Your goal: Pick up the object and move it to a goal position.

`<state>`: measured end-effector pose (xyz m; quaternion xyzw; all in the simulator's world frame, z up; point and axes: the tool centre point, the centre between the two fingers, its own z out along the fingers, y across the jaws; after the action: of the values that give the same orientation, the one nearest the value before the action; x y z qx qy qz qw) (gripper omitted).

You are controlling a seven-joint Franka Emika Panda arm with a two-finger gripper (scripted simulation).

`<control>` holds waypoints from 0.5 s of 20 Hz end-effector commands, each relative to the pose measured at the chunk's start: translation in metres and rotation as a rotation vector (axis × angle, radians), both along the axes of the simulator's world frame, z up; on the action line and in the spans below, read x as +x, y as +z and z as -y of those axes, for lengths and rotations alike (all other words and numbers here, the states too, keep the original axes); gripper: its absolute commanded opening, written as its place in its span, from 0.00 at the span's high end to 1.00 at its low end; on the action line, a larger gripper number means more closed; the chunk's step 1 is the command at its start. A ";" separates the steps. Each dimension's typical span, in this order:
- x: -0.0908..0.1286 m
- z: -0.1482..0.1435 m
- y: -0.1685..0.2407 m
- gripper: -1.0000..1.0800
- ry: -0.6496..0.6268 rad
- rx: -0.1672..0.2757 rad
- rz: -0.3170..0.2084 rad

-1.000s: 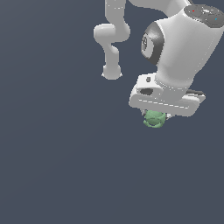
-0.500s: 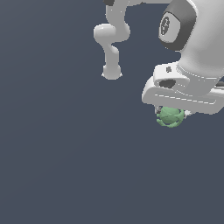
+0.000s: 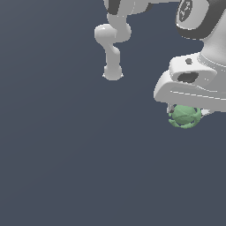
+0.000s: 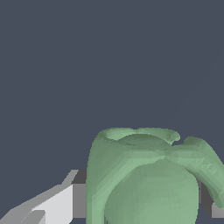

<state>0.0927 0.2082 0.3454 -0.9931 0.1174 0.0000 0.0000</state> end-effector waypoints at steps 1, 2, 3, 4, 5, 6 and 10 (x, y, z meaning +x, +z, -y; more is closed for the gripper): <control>0.003 -0.003 0.005 1.00 0.000 0.000 0.000; 0.004 -0.004 0.006 1.00 0.000 0.000 0.000; 0.004 -0.005 0.007 1.00 0.000 0.000 0.000; 0.005 -0.005 0.008 1.00 0.000 0.000 0.000; 0.006 -0.006 0.009 1.00 0.000 0.000 0.000; 0.006 -0.007 0.010 1.00 0.000 0.000 0.000; 0.007 -0.008 0.012 1.00 0.000 0.000 0.000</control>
<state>0.0995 0.2157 0.3560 -0.9931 0.1175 0.0001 0.0000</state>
